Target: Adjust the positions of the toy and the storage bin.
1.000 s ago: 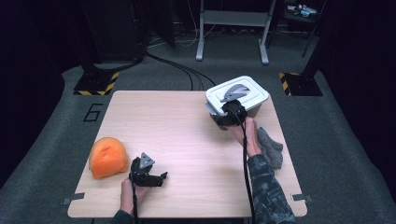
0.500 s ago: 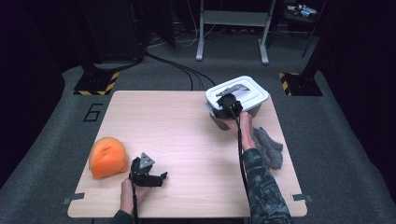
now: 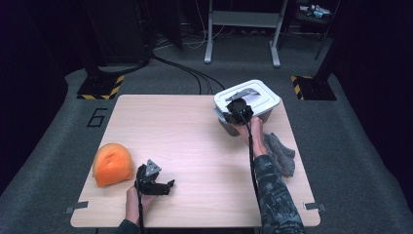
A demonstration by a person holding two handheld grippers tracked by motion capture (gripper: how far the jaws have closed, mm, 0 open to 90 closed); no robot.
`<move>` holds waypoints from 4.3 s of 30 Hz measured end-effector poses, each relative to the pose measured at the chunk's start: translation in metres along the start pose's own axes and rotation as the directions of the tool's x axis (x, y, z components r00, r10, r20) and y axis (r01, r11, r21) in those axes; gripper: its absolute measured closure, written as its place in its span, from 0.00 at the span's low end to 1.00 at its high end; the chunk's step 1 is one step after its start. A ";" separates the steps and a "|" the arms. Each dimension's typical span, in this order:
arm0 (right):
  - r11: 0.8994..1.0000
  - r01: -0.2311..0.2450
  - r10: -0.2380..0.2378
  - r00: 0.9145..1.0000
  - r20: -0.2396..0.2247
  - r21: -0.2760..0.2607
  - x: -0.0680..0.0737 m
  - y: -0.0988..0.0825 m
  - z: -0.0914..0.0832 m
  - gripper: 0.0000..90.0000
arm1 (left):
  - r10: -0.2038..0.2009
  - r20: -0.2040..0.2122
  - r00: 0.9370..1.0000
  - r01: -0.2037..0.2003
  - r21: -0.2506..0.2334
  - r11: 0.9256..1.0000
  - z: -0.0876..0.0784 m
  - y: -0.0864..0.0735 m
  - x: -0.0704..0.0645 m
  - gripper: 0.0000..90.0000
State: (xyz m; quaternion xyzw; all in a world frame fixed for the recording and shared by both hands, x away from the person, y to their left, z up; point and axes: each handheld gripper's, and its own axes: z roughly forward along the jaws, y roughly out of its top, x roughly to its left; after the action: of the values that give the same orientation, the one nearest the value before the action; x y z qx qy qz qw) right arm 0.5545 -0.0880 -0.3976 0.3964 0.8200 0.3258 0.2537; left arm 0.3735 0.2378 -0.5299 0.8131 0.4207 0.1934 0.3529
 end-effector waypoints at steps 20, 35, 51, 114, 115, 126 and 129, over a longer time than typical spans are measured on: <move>1.000 -0.003 0.003 0.997 -0.076 -0.010 0.024 -0.002 -0.009 0.72 | 0.002 0.010 1.000 -0.003 0.009 1.000 -0.001 0.000 0.001 0.13; 1.000 -0.015 0.013 0.995 -0.103 -0.023 0.053 -0.005 -0.019 0.72 | -0.004 0.008 1.000 0.004 0.004 1.000 -0.001 0.000 0.000 0.13; 0.999 0.007 -0.013 0.986 -0.164 -0.038 0.071 -0.006 -0.031 0.63 | -0.005 0.008 1.000 0.005 0.004 1.000 -0.001 0.000 0.000 0.13; 0.984 -0.078 0.039 0.970 -0.240 -0.157 0.069 -0.106 -0.095 0.10 | -0.005 0.002 1.000 0.005 -0.002 1.000 0.000 0.000 0.000 0.13; 0.986 -0.078 0.041 0.971 -0.237 -0.150 0.068 -0.112 -0.094 0.09 | -0.005 0.001 1.000 0.005 -0.002 1.000 0.000 0.000 0.000 0.13; 0.991 -0.132 0.125 0.975 -0.181 -0.026 0.057 -0.184 -0.070 0.08 | -0.006 -0.004 1.000 0.006 0.001 1.000 0.000 0.001 0.000 0.13; 0.990 -0.140 0.136 0.976 -0.172 -0.009 0.056 -0.197 -0.065 0.08 | -0.010 -0.001 1.000 0.010 -0.004 1.000 0.000 0.002 0.000 0.13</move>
State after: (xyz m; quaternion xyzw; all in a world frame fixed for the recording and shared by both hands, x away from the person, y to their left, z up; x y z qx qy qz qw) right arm 0.3839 -0.1572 -0.5090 0.4201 0.8058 0.3841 0.1633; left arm 0.3743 0.2371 -0.5286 0.8102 0.4244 0.1930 0.3553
